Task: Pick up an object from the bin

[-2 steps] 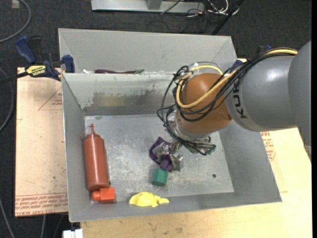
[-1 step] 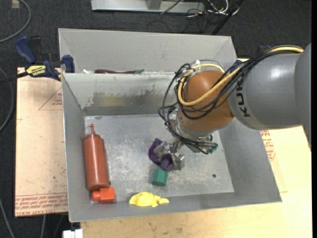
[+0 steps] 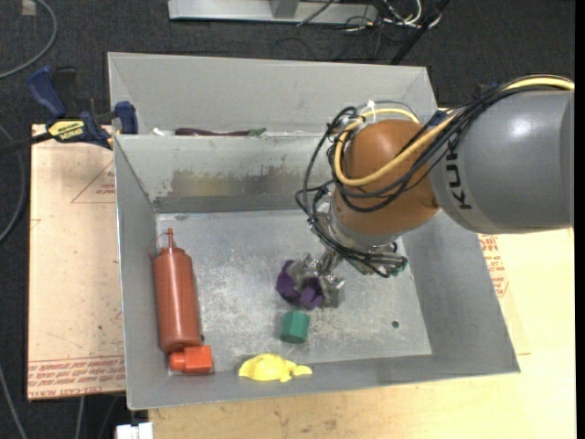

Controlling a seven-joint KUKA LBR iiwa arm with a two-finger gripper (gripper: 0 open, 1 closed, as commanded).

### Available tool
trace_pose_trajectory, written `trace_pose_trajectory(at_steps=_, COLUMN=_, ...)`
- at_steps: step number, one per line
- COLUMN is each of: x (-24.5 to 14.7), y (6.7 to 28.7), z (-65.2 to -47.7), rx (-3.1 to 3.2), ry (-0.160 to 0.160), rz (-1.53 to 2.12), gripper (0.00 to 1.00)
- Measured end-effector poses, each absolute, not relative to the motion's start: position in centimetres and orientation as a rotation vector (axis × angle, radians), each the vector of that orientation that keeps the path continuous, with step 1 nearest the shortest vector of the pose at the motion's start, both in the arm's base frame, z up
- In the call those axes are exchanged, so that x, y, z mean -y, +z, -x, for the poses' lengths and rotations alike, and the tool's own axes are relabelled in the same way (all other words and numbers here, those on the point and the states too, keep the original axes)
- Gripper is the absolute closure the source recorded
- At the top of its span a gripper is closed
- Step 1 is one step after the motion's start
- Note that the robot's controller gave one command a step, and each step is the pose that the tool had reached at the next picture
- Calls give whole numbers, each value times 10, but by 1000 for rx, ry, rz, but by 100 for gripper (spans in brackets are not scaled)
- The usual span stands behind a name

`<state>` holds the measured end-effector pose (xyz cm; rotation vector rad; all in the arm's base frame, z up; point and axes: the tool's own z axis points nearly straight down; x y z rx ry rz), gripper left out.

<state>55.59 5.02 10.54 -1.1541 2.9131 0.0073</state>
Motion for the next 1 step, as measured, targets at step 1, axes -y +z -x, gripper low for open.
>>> trace_pose_trajectory(at_steps=1, x=-50, y=121, z=-557, rx=-2912, ry=7, rz=1153, gripper=100)
